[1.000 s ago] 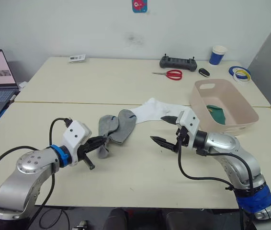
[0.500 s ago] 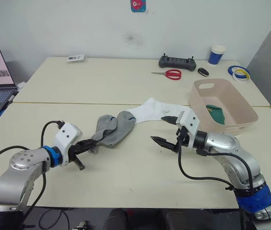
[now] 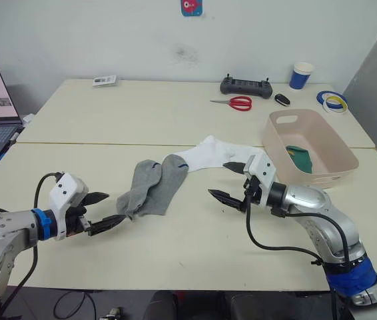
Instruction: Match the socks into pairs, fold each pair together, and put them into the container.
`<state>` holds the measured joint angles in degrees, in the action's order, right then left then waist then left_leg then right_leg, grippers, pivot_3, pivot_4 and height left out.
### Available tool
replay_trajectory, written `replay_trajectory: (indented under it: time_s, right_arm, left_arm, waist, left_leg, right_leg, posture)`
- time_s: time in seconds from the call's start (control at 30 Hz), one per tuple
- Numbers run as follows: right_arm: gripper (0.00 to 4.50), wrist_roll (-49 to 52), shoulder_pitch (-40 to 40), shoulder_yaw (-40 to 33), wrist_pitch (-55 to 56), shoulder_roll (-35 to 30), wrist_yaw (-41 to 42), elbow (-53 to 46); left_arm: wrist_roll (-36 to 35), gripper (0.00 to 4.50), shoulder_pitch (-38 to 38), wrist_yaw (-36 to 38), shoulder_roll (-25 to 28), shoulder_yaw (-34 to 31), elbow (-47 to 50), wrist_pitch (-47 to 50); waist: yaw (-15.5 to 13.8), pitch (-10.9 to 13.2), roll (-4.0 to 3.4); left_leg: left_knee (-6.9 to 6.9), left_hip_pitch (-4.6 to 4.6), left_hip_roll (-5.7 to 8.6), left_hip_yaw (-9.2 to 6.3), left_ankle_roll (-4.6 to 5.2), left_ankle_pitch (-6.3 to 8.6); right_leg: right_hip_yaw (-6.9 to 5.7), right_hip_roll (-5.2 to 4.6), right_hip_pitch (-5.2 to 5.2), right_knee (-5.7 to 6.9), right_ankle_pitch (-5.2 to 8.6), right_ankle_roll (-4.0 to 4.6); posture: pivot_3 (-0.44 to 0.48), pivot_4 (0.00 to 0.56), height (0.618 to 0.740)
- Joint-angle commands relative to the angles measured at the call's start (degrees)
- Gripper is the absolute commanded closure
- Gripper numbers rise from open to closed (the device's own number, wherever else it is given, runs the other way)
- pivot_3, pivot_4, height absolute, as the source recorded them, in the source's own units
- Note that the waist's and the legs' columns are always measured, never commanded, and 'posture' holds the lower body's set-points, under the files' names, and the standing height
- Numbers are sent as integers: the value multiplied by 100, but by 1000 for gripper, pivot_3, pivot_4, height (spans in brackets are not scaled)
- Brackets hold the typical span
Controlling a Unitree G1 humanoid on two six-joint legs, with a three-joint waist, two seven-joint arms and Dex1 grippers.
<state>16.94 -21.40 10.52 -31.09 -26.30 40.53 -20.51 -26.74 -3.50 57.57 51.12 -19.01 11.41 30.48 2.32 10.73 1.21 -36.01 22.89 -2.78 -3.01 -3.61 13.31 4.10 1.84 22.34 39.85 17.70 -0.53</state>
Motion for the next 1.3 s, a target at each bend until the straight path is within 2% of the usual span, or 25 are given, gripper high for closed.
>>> replay_trajectory:
  time_s: [0.03, 0.13, 0.23, 0.43, 0.53, 0.8, 0.93, 1.13, 1.17, 1.23, 1.3]
  right_arm:
    - [0, -4, -51, -57, 123, 19, -41, -210]
    - [0, -15, -60, -74, 156, 20, -50, -166]
    - [0, -22, -50, -62, 172, 19, -60, -167]
    - [0, -32, -94, -58, 176, 19, -44, -104]
    - [0, -27, -78, -61, 166, 2, -24, -122]
    - [0, -22, -73, -12, 190, -11, 86, -144]
    - [0, -28, -125, 19, 225, 7, 148, -99]
    - [0, -42, -205, 40, 282, 27, 204, 9]
    - [0, -39, -211, 34, 288, 19, 217, 21]
    - [0, 13, -206, -14, 283, -59, 313, 10]
    - [0, 85, -193, -73, 271, -132, 408, -4]
  left_arm:
    - [-121, 23, 201, -272, -313, 48, 427, -179]
    - [172, 23, 347, -625, -585, 335, 621, -356]
    - [788, 23, 486, -1151, -806, 740, 501, -631]
    - [1356, 23, 598, -1296, -805, 1125, 63, -1102]
    - [1297, 646, 645, -1290, -827, 1024, -8, -1175]
    - [813, 3239, 288, -1056, -695, 462, 134, -1130]
    - [677, 4474, 359, -1114, -702, 158, -15, -1072]
    - [225, 4474, 429, -994, -591, -261, 8, -591]
    - [39, 4474, 391, -897, -460, -351, 206, -313]
    - [-560, 4474, 200, -528, 125, -473, 1067, 636]
    - [-1120, 4474, 221, -543, 440, -478, 1676, 1388]
  waist:
    - [-16, 0, 1]
    - [-47, 0, 2]
    - [-44, 0, 2]
    - [-16, 0, 2]
    - [-21, 0, 2]
    - [-17, 0, 2]
    - [-18, 0, 2]
    - [-17, 0, 2]
    - [-14, 0, 3]
    - [4, 12, 27]
    - [5, 16, 34]
  left_leg:
    - [-1, 1, 0, -1, 0, 0]
    - [-3, 1, 3, -2, 0, 0]
    - [-3, -3, 4, 0, 0, 0]
    - [0, -2, 0, -6, 0, 0]
    - [-1, -1, 1, -6, 0, 0]
    - [-1, -2, -1, -4, 0, 0]
    - [-2, -2, 0, -7, 0, 0]
    - [-3, -2, 2, -2, 0, 0]
    - [-3, -2, 1, -3, 0, 0]
    - [-2, 0, -1, -6, 0, 0]
    - [0, 3, -7, -15, 0, 0]
  right_leg:
    - [0, 0, -1, 0, 0, 0]
    - [0, 0, -3, 1, -1, -1]
    - [2, 1, -4, 3, -2, -3]
    - [0, 3, -2, 4, -1, -2]
    - [0, 3, -2, 3, -1, -2]
    - [0, 3, -2, 3, -1, -2]
    - [-1, 3, -3, 4, -1, -2]
    - [-4, 3, -3, 4, -2, -2]
    - [-3, 3, -3, 4, -1, -2]
    - [-2, 3, -1, 4, -1, -2]
    - [-6, 4, 0, 3, -1, -1]
  posture:
    - [0, 150, 740]
    - [0, 150, 740]
    - [0, 150, 740]
    - [0, 150, 740]
    - [0, 150, 740]
    - [0, 150, 740]
    - [0, 150, 740]
    - [0, 150, 740]
    - [0, 150, 740]
    - [0, 150, 740]
    - [0, 150, 740]
